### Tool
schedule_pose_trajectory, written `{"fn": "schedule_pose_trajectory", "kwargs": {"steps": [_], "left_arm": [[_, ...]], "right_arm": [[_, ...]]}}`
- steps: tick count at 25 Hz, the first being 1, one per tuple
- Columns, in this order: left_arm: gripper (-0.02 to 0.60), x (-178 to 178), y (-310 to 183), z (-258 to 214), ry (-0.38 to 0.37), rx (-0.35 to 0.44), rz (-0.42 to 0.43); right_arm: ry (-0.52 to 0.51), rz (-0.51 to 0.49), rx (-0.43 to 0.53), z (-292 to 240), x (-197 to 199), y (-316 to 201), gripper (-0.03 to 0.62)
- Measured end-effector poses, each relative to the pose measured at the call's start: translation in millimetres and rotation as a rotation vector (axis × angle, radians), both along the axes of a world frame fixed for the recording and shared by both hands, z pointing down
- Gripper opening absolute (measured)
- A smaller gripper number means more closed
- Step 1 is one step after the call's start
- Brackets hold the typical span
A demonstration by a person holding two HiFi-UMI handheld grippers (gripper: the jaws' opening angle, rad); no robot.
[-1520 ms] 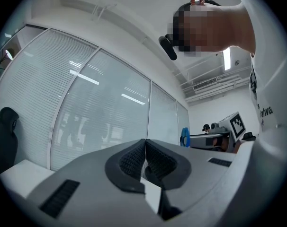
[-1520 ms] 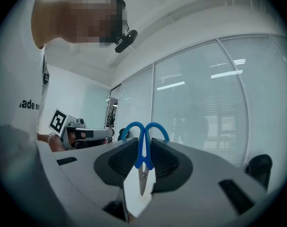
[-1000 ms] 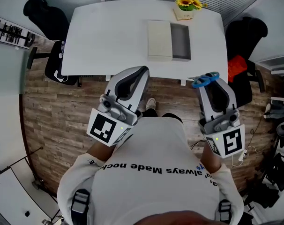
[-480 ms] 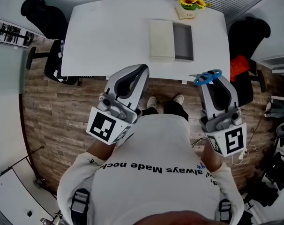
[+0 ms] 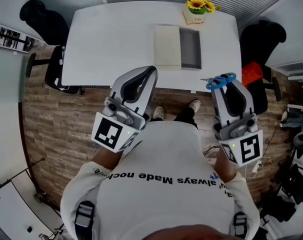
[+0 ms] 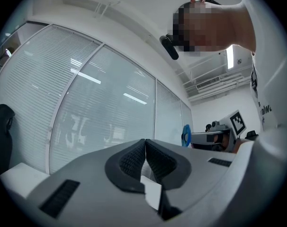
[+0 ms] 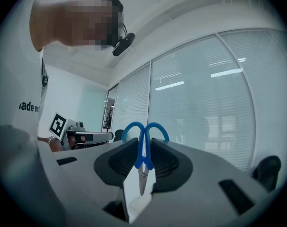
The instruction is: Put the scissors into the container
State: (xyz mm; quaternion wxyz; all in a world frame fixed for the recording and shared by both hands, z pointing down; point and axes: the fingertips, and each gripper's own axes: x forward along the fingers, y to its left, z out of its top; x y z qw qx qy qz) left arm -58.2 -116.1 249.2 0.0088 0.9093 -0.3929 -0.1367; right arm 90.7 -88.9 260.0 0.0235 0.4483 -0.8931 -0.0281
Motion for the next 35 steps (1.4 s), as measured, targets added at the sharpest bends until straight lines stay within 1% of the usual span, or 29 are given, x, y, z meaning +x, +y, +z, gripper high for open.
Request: {"fn": "schedule_pose_trajectory", "kwargs": {"steps": [7,12,26,35], "left_arm": [[0.020,20.6,-12.6,0.0,0.004,0.001,0.002],[0.020,27.1,-20.5,-2.2,-0.003,0.002,-0.002],[0.020,23.2,-36.4,-2.6,-0.009,0.000,-0.026],[0.020,22.9,-46.5,-0.3,-0.009,-0.007,-0.037]], "right_arm": [[0.004,-0.001,-0.002,2.2,19.9,-12.9,0.097],[0.013,0.003,-0.016,7.6,28.6,-26.1,0.097],[0.056,-0.002,-0.096,47.4,27.0,-66.6,0.097],[0.088,0.010,-0.176,91.9,31.8,-97.1,0.097]]}}
